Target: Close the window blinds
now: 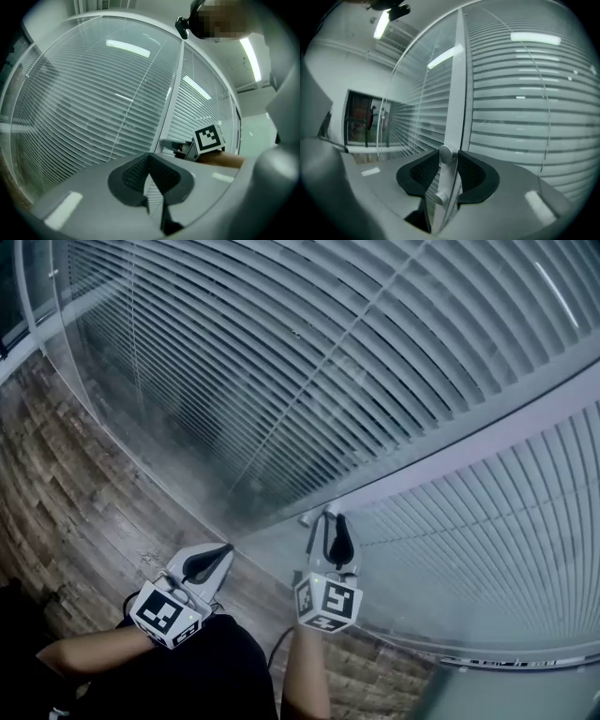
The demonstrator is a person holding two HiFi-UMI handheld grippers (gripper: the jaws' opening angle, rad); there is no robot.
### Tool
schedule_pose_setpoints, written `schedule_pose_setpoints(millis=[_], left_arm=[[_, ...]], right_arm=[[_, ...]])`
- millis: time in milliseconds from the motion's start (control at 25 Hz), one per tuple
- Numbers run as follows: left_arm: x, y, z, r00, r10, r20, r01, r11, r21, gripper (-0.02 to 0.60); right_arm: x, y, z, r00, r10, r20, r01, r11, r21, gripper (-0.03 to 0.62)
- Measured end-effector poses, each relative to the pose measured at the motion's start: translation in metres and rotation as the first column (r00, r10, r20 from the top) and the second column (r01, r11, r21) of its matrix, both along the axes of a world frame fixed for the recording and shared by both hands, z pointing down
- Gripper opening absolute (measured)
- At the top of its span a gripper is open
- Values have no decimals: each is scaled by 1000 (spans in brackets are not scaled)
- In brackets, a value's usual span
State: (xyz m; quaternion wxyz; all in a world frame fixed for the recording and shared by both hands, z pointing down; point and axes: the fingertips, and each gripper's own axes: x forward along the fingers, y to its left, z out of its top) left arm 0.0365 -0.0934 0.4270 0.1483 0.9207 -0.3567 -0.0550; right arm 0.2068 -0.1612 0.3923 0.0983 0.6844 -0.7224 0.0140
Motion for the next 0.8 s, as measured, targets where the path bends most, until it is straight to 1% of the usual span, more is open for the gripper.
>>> schedule_pose_setpoints(millis=[40,120,200,320,440,560,640,680,720,800], left_arm=[[1,0,-1,1000,2,1,-2,1000,-1,2],[1,0,0,1000,3,2,-3,1000,-5,1],[-1,-1,2,1000,2,3,-2,1000,-10,2],[-2,-1,4,1000,4,6,-4,1000,-14,2],[1,-2,2,1000,8,10,-8,1000,-14,2],[1,-3,2,1000,6,13,-6,1000,-13,2],[1,-4,4,1000,2,14,-2,1000,-12,2],[1,-5,6,1000,-1,15,1,1000,-11,2],[2,-6,7,1000,-3,16,3,1000,-11,1],[1,-7,7,1000,-6,18,6,1000,-11,2]], right_arm=[[0,2,-1,997,-3,-82,3,1000,-5,130],[-2,7,-4,969,-10,-249,9,1000,-5,135],[-6,8,-6,918,-19,-396,23,1000,6,140],[-11,6,-10,831,-32,-555,40,999,2,150],[-13,3,-9,743,-55,-667,32,998,-46,161],[-18,-2,-5,628,-82,-774,31,996,-80,169],[-19,-4,1,560,-103,-822,29,994,-105,169],[-19,-6,5,535,-113,-837,27,993,-117,168],[-18,-7,9,518,-120,-847,23,992,-126,166],[-19,-8,12,493,-126,-861,10,990,-139,164]])
